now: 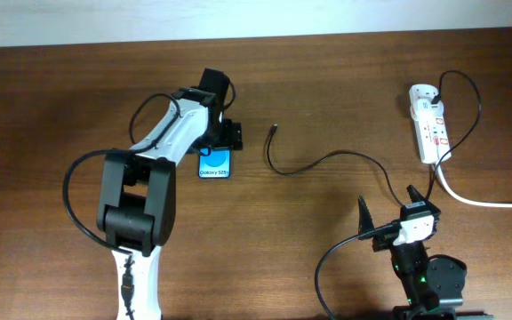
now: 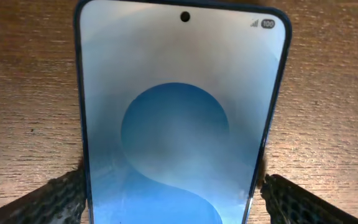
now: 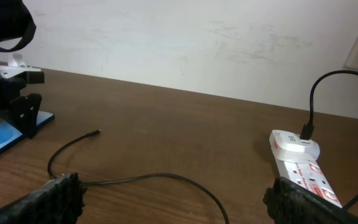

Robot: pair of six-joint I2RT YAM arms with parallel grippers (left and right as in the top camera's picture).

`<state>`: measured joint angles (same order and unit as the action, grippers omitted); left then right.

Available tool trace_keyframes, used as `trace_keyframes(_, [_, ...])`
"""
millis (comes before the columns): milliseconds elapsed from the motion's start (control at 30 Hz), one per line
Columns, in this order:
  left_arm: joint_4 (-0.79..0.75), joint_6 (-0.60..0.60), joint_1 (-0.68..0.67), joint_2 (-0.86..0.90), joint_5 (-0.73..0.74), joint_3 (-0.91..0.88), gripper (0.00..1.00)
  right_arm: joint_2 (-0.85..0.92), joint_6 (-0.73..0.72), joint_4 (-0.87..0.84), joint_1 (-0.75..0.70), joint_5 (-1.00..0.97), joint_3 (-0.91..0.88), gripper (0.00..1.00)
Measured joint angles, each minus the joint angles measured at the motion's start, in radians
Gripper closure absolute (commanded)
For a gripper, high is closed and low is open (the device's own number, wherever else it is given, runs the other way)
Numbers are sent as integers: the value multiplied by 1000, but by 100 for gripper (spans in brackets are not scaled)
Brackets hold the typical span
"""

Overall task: Plug charger to phone and switch on socket
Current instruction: 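Lift the phone with the left gripper and tilt it upright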

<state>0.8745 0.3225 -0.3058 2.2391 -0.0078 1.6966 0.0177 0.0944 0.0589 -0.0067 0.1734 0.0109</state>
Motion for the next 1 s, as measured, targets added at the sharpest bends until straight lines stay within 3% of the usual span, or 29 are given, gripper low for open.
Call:
trace_keyframes(67, [1,5,1,0,-1,0,16,0,0,0,0,0,0,2])
trace_keyframes(433, [22,12,3,3,4,12,23,0,-1,0,0,0,0,2])
trace_keyframes(700, [210,15,2,44,35,244,25,0,0,0,0,0,0,2])
trace_keyframes(800, [291,16,3,45,35,335,46,0,-1,0,0,0,0,2])
trace_keyframes(867, [324,16,7,45,36,396,87,0,-1,0,0,0,0,2])
trace_keyframes(900, [350,16,9,45,39,435,99,0,0,0,0,0,0,2])
trace_keyframes(1000, [380,18,14,45,70,508,100,0,0,0,0,0,0,2])
